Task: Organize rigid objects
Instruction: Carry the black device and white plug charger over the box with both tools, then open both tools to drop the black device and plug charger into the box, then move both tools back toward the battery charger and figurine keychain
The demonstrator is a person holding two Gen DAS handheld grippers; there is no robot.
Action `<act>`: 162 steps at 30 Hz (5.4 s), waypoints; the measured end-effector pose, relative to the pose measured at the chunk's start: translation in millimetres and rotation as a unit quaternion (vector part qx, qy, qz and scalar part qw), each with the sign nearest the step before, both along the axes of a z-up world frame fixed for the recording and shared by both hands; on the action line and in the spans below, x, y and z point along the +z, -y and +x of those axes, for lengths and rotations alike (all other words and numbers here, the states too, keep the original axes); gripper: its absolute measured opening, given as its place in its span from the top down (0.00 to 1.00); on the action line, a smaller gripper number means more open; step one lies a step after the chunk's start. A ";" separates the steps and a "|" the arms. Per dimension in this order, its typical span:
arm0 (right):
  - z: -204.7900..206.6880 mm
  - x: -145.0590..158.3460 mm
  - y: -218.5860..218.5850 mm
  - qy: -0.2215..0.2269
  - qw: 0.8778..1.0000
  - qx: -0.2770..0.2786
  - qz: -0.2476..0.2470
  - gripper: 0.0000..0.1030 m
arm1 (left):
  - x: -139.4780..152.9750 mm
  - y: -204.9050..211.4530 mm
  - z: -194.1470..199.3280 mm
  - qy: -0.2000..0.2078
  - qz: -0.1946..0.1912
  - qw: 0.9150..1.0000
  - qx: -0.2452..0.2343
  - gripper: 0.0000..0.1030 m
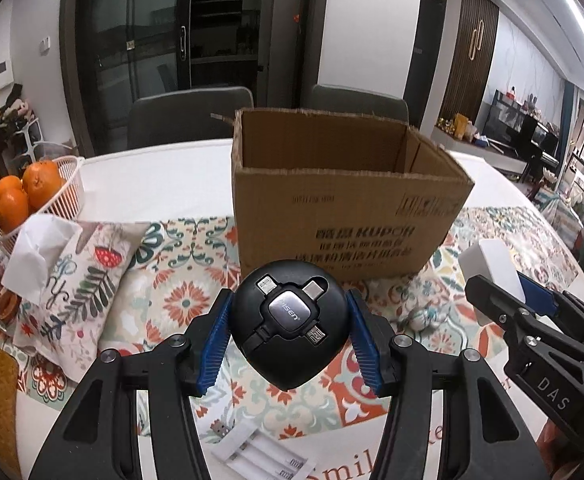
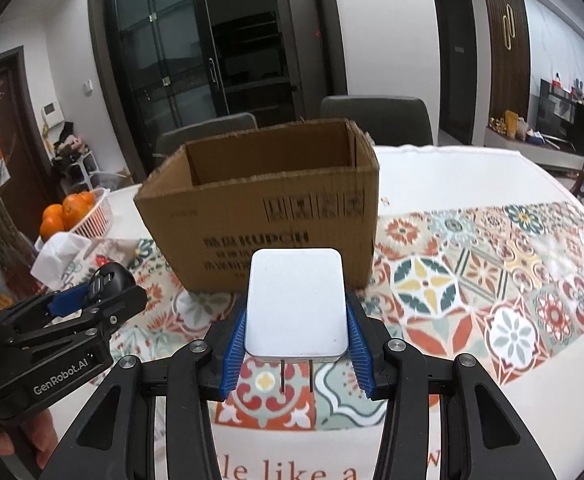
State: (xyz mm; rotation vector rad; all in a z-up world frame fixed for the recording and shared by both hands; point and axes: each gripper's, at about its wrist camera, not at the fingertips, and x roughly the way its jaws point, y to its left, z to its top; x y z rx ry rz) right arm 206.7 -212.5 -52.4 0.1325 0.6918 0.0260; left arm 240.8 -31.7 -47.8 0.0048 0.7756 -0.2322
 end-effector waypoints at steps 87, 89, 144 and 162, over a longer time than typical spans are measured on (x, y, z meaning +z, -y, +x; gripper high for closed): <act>95.3 65.3 24.1 0.072 0.996 0.023 -0.040 0.46 | 65.6 37.6 90.1 0.064 0.062 0.996 0.007 0.35; 87.9 68.1 24.4 0.078 0.996 0.024 -0.039 0.43 | 67.2 36.6 83.2 0.068 0.065 0.996 0.008 0.35; -49.4 -5.6 -20.5 0.068 0.997 0.010 -0.039 0.08 | -13.7 -14.6 -78.1 0.044 0.104 0.991 -0.074 0.10; -53.2 -47.5 -31.3 0.031 0.998 0.013 -0.052 0.08 | -64.0 -17.8 -87.1 -0.019 0.110 0.981 -0.160 0.10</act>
